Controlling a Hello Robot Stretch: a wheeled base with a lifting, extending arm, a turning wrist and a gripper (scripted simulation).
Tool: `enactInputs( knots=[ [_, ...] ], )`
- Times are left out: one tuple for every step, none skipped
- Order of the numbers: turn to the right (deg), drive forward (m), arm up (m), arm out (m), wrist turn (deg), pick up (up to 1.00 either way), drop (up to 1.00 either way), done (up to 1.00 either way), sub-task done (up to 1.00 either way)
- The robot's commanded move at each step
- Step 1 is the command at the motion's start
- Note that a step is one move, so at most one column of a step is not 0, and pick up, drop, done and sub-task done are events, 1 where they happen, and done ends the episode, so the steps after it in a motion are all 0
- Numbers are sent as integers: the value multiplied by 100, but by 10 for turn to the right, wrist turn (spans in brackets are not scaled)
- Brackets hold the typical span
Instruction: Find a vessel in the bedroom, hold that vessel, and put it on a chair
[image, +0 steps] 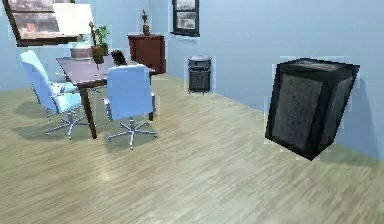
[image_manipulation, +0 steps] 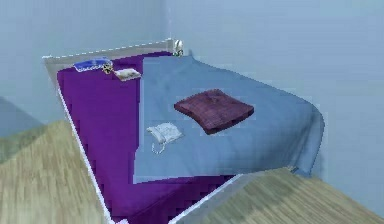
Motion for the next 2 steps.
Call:
enactInputs(
  knots=[
    [0, 100, 0, 0, 0, 0, 0, 0, 0],
    [0, 100, 0, 0, 0, 0, 0, 0, 0]
  ],
)
